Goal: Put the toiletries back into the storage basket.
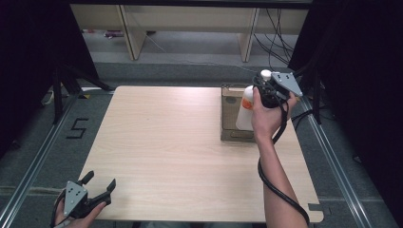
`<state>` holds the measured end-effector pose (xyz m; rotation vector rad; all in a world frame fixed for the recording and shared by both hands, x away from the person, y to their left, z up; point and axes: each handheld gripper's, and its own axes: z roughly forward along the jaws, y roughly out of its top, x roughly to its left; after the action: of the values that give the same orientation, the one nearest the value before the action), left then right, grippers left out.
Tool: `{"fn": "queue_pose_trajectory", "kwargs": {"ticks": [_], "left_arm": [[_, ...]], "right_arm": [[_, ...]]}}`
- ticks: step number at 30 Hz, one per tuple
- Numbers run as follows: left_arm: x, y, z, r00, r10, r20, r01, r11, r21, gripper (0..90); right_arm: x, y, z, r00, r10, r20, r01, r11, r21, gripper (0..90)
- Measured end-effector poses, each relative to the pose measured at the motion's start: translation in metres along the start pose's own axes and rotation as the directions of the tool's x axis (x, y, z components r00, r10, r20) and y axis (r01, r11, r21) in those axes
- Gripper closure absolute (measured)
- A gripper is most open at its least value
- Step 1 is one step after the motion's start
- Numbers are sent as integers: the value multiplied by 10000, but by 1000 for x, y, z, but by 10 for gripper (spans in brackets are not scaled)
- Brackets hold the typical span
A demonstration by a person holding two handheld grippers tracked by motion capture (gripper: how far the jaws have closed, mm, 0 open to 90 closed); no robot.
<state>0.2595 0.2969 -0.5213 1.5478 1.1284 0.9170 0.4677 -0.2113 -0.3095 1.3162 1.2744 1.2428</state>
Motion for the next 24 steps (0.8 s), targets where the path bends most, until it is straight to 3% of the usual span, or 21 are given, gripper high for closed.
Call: {"fn": "queue_pose_trajectory", "kwargs": {"ticks": [24], "left_arm": [[0, 0, 0, 10000, -26, 15, 26, 10000, -11, 177]], "right_arm": [[-2, -25, 3, 9999, -155, 12, 155, 9989, 448, 598]]}}
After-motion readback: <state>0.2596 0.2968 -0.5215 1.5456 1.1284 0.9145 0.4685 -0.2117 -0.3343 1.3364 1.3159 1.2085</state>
